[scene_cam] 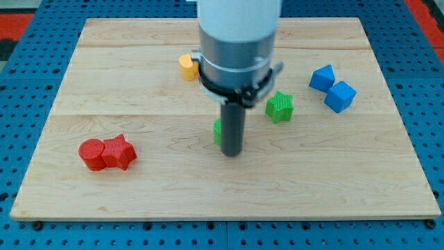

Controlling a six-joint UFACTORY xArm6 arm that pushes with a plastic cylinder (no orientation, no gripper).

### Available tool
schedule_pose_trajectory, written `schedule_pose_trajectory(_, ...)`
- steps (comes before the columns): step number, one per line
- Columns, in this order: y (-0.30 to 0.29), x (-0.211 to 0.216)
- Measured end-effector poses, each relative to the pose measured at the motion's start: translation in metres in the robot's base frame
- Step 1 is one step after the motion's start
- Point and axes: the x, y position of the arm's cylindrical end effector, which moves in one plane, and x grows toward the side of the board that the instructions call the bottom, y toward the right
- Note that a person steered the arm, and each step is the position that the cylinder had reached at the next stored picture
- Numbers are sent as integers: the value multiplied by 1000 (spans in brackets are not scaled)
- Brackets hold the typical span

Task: Place the red star to the bottom right of the board

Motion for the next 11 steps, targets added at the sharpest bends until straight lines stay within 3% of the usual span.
schedule_pose_trajectory(1,-3,-54)
schedule_pose_trajectory(2,-57,-61)
schedule_pose_trajectory(3,-155,-65)
schedule_pose_trajectory(5,-245,-47)
schedule_pose_trajectory(7,-245,36)
schedule_pose_trajectory(10,-114,18)
schedule_pose_trajectory(11,-141,16)
